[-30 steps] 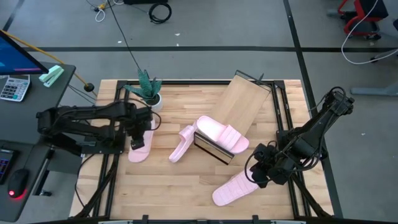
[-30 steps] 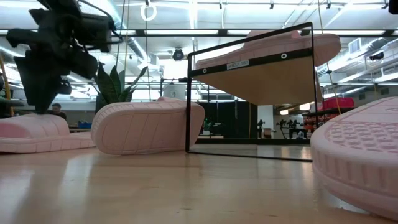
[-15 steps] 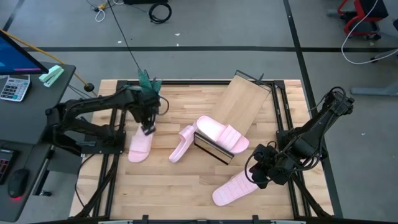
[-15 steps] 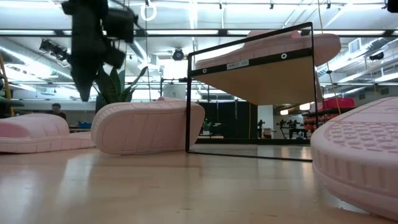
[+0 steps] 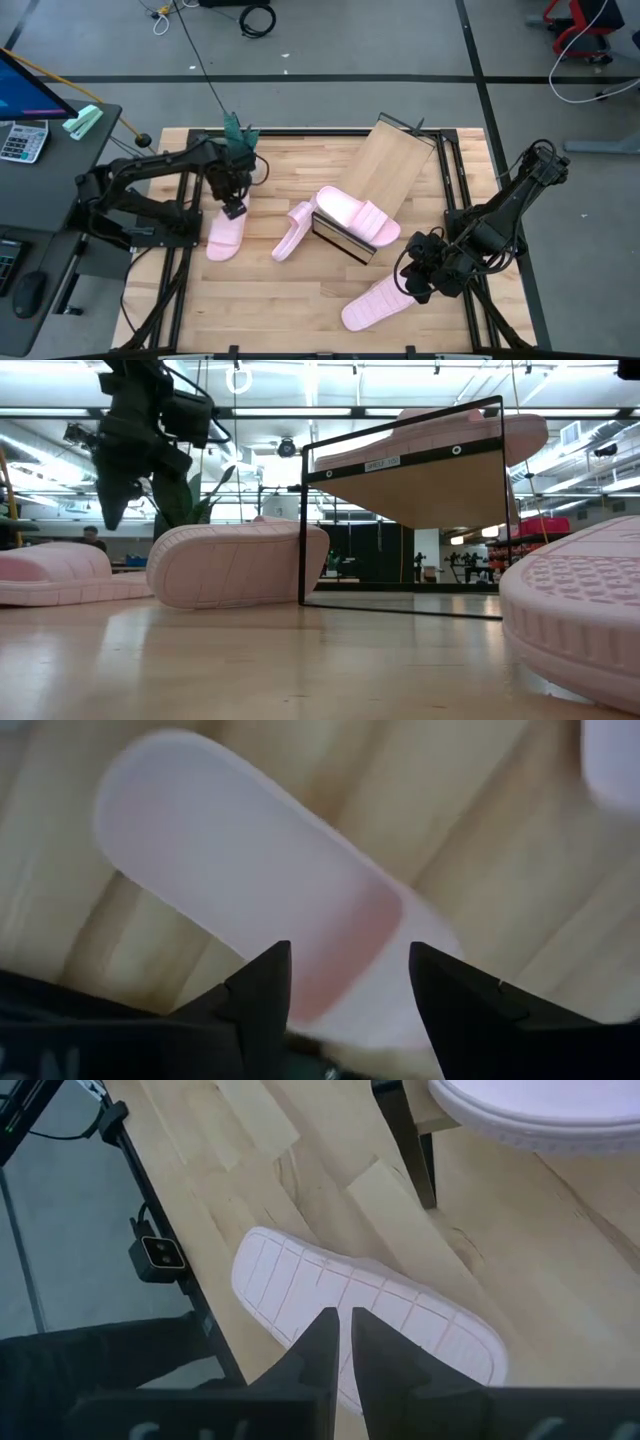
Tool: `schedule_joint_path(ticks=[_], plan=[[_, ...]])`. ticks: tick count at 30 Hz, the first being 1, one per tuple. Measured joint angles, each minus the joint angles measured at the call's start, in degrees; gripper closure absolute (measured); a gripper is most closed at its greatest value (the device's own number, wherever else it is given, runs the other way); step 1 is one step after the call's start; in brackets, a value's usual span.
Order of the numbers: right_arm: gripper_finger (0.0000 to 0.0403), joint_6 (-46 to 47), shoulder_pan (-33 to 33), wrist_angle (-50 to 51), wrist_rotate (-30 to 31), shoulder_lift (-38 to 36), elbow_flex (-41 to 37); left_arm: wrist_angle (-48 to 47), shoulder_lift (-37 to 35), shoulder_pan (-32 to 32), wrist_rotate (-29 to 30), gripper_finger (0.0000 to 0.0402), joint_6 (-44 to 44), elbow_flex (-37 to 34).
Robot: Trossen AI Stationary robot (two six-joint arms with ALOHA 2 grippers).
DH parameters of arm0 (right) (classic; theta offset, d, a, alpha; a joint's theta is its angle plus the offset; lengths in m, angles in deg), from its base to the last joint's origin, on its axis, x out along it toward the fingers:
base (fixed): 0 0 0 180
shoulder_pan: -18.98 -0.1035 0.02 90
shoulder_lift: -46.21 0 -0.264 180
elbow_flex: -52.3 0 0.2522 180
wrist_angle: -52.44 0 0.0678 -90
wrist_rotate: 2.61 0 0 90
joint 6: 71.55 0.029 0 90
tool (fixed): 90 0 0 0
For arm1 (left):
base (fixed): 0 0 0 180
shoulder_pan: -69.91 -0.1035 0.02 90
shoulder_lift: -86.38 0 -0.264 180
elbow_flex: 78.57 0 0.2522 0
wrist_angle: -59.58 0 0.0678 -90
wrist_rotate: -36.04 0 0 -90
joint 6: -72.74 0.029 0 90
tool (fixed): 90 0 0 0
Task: Pick and place slides into the shelf
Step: Put the pink slide on the shelf
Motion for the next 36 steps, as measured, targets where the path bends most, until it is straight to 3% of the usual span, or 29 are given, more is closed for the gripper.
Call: schedule_joint_path(ticks=[14, 25, 36], plan=[[0.0364, -0.3, 0.0, 0.0, 0.1, 0.0, 0.0, 1.1, 0.0, 9.7, 2.2, 0.0191, 5.3, -0.8], [0.0364, -0.4, 0.1, 0.0, 0.2, 0.0, 0.0, 5.0, 0.0, 10.0, 2.9, 0.0191, -0.7, -9.3], [0.0364, -0.4, 0.1, 0.0, 0.2, 0.0, 0.0, 8.1, 0.0, 10.0, 0.8, 0.019, -2.2, -10.2]])
